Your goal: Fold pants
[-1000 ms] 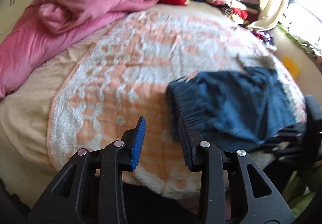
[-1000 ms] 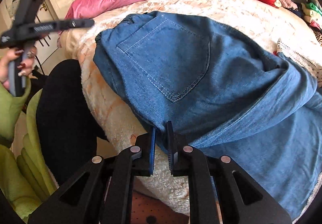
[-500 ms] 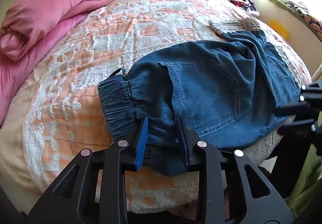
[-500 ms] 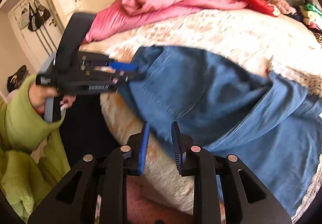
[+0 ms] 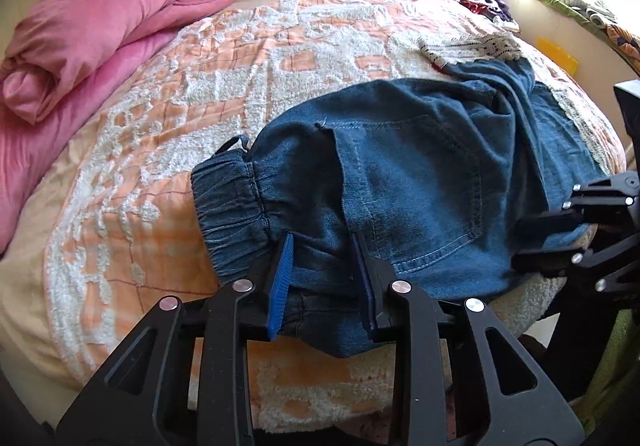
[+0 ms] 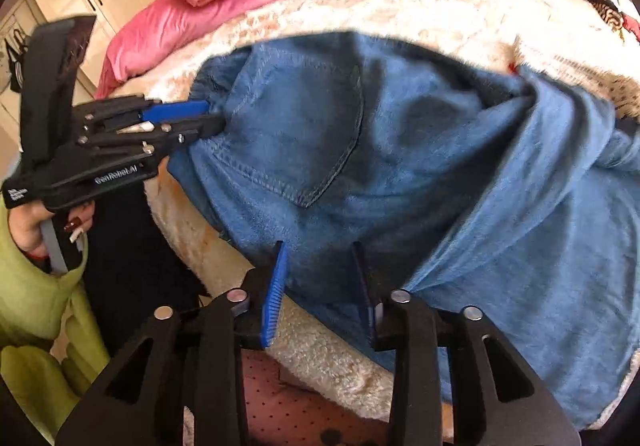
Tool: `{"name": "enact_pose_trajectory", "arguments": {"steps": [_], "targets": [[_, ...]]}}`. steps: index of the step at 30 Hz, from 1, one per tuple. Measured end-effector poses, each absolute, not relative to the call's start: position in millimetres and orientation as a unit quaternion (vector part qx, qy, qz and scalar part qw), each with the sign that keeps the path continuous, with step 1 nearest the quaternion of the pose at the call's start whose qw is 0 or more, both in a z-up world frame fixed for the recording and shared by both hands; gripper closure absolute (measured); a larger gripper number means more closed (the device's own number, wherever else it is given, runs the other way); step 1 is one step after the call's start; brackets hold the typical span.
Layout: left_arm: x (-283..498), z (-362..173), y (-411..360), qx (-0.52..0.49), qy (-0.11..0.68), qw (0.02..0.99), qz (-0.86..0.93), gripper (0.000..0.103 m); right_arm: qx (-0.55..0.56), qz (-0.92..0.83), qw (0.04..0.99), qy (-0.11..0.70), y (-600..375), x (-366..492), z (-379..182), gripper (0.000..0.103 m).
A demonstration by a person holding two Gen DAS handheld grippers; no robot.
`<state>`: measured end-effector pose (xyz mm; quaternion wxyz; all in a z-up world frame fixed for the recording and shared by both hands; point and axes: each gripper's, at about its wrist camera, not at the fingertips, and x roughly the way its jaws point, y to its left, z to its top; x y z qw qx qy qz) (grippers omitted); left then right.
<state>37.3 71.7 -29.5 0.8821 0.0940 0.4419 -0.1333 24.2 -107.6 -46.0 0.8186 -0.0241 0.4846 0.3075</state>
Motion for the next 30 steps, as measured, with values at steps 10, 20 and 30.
{"name": "enact_pose_trajectory", "arguments": {"steps": [10,20,30], "targets": [[21,22,65,0.064,0.389,0.908,-0.144,0.070,0.015,0.242,0.869,0.431,-183,29,-5,0.055],[31,10,-5,0.080,0.405,0.884,-0.221,0.067,-0.014,0.174,0.894,0.413,-210,99,19,0.048],[44,-20,-77,0.073,0.448,0.832,-0.319,0.067,-0.030,0.162,0.874,0.458,-192,203,-2,0.048]]}}
